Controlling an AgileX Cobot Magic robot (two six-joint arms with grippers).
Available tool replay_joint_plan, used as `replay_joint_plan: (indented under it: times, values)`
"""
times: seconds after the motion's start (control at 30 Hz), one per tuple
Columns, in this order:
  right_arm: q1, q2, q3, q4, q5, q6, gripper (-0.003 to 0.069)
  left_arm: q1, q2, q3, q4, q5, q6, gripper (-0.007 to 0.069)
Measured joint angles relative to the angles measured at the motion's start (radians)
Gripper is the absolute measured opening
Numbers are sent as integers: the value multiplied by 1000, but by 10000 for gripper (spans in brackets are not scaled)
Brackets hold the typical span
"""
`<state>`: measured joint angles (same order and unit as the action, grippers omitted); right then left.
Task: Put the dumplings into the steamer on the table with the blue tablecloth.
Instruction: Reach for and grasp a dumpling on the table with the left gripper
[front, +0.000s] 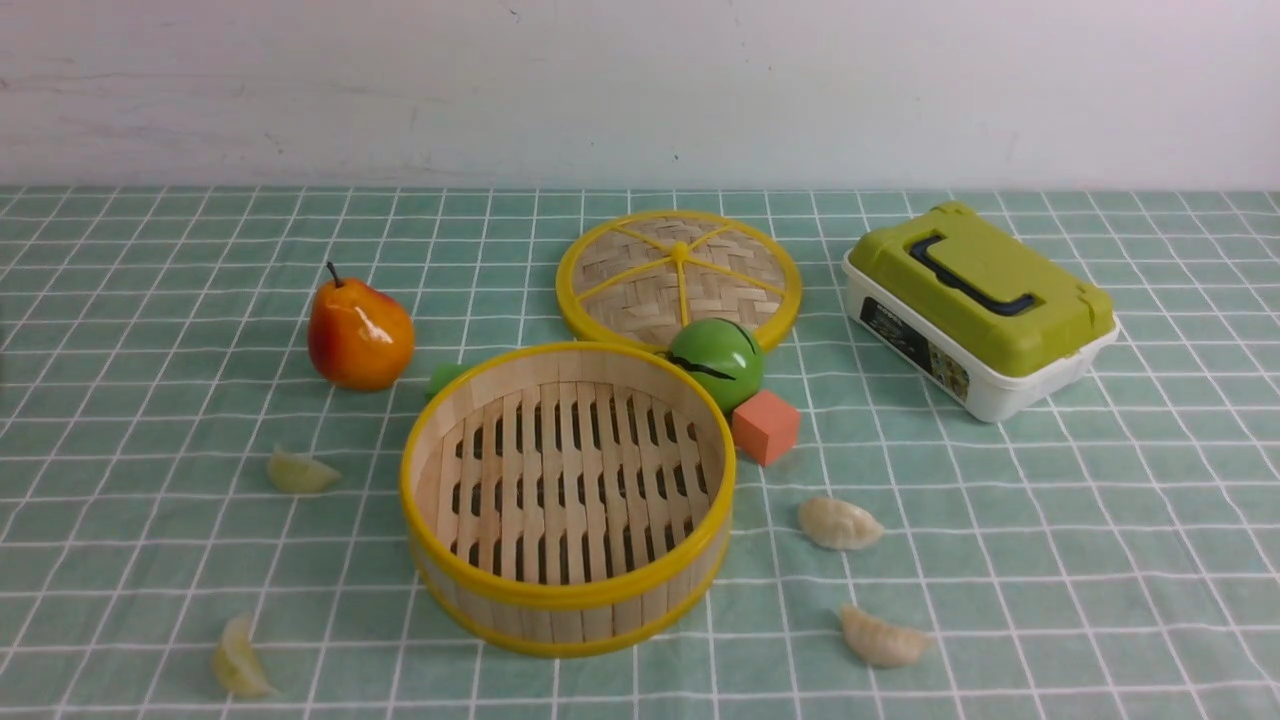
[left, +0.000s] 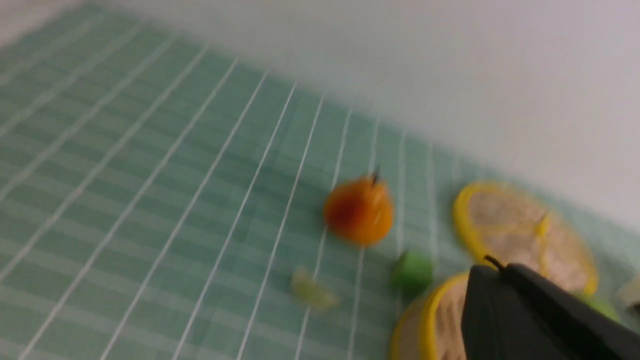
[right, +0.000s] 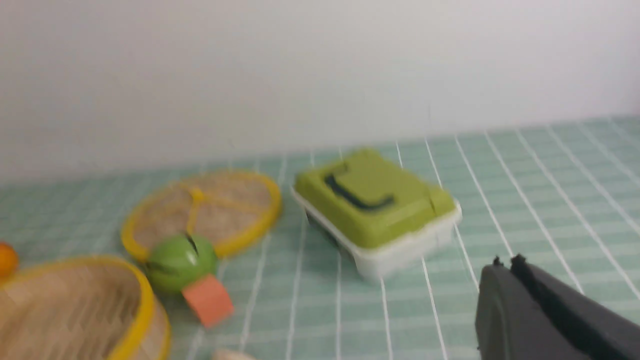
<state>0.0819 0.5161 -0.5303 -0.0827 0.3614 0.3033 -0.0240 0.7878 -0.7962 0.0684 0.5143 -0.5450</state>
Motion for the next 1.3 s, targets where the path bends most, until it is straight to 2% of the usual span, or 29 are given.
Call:
replay_joint_plan:
  times: [0.1, 0.2, 0.3, 0.37, 0.43, 0.6, 0.67, 0.7, 0.77, 0.87, 0.93, 1.0, 1.2, 1.3]
  values:
    - [0, 135, -38, 38, 153, -40, -4, -1, 194, -62, -75, 194, 113, -15]
    - [2, 250, -41, 127, 204, -148, -4, -1, 357, -69, -154, 284, 220, -15]
    - [27, 312, -41, 212, 198, -255, -2, -5, 466, -71, -220, 304, 270, -12]
    - [77, 382, -41, 301, 161, -373, -1, -39, 568, -71, -248, 282, 291, 18]
    - [107, 417, -42, 337, 137, -423, -1, -65, 605, -72, -245, 251, 284, 46]
    - [194, 531, -45, 405, 118, -488, -1, -140, 679, -72, -154, 168, 119, 209]
    - [219, 554, -45, 414, 118, -493, 0, -150, 698, -73, -86, 146, 29, 304]
    - [223, 556, -45, 415, 118, -493, 0, -150, 700, -73, -78, 146, 21, 311]
    - [242, 564, -45, 416, 118, -495, 1, -151, 726, -74, 8, 139, -76, 391]
    - [255, 564, -46, 418, 117, -496, 3, -151, 765, -75, 69, 137, -154, 431]
    - [257, 564, -47, 421, 118, -496, 4, -151, 800, -76, 76, 136, -170, 432]
    - [258, 564, -47, 431, 117, -496, 6, -151, 837, -79, 75, 137, -171, 402]
    - [258, 564, -47, 442, 115, -497, 10, -151, 888, -81, 68, 142, -147, 171]
    - [258, 564, -47, 445, 115, -497, 12, -153, 881, -96, 54, 154, -101, 177]
